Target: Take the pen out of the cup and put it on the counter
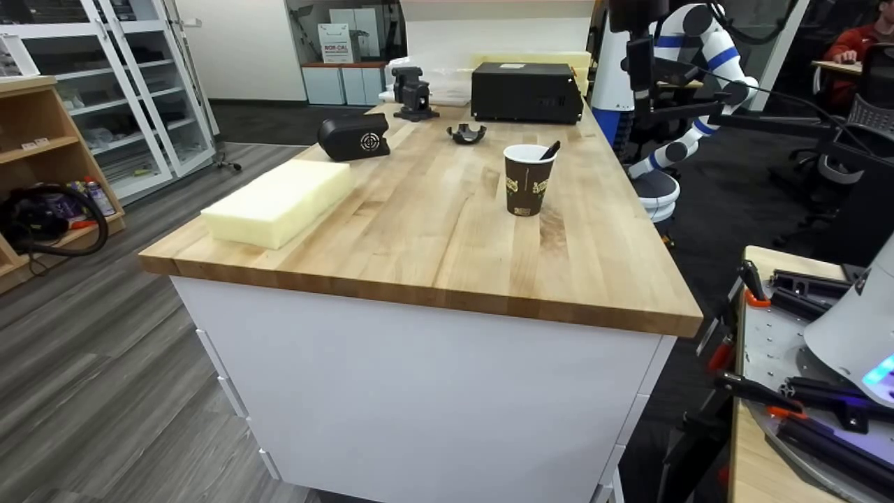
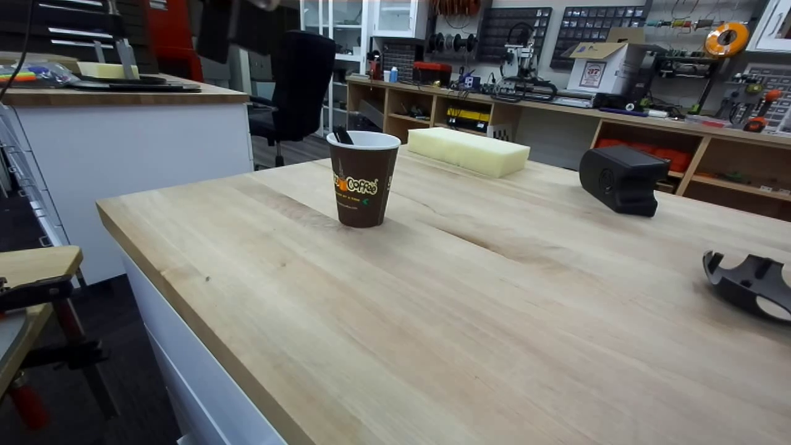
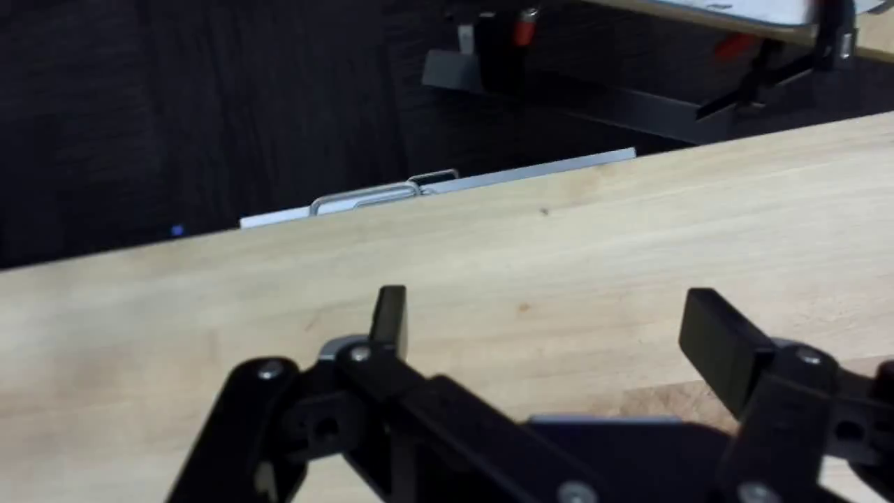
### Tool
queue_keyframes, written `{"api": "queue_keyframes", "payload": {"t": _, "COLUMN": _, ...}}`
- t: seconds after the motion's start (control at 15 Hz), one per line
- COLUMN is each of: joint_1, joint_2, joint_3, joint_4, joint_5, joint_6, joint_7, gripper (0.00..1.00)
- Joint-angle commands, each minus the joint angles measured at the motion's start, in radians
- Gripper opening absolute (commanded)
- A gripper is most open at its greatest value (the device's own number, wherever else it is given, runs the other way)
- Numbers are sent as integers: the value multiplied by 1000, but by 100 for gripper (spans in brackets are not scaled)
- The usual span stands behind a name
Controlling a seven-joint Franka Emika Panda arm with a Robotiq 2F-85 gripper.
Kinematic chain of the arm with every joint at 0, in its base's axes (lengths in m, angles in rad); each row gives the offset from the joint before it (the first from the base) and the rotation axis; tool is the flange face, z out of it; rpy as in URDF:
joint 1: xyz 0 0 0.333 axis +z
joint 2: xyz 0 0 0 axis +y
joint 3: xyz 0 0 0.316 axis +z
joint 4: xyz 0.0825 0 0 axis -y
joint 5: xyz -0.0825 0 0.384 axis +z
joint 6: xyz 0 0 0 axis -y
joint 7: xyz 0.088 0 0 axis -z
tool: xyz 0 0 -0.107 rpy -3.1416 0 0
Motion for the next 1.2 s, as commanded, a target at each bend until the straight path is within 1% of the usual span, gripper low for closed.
{"api": "queue_keyframes", "payload": {"t": 0.0, "joint_1": 18, "joint_2": 77, "joint_3": 38, "joint_4": 91, "joint_5": -86, "joint_6": 96, "joint_7": -11, "gripper": 100}}
{"api": "queue_keyframes", "payload": {"t": 0.2, "joint_1": 21, "joint_2": 94, "joint_3": 24, "joint_4": 93, "joint_5": -45, "joint_6": 237, "joint_7": -64, "gripper": 100}}
{"api": "queue_keyframes", "payload": {"t": 0.4, "joint_1": 18, "joint_2": 116, "joint_3": 10, "joint_4": 78, "joint_5": -10, "joint_6": 331, "joint_7": -97, "gripper": 100}}
{"api": "queue_keyframes", "payload": {"t": 0.6, "joint_1": 23, "joint_2": 148, "joint_3": -8, "joint_4": 69, "joint_5": 83, "joint_6": 405, "joint_7": -181, "gripper": 100}}
{"api": "queue_keyframes", "payload": {"t": 0.8, "joint_1": 27, "joint_2": 184, "joint_3": -11, "joint_4": 75, "joint_5": 182, "joint_6": 413, "joint_7": -276, "gripper": 100}}
{"api": "queue_keyframes", "payload": {"t": 1.13, "joint_1": 25, "joint_2": 234, "joint_3": 3, "joint_4": 95, "joint_5": 257, "joint_6": 358, "joint_7": -342, "gripper": 100}}
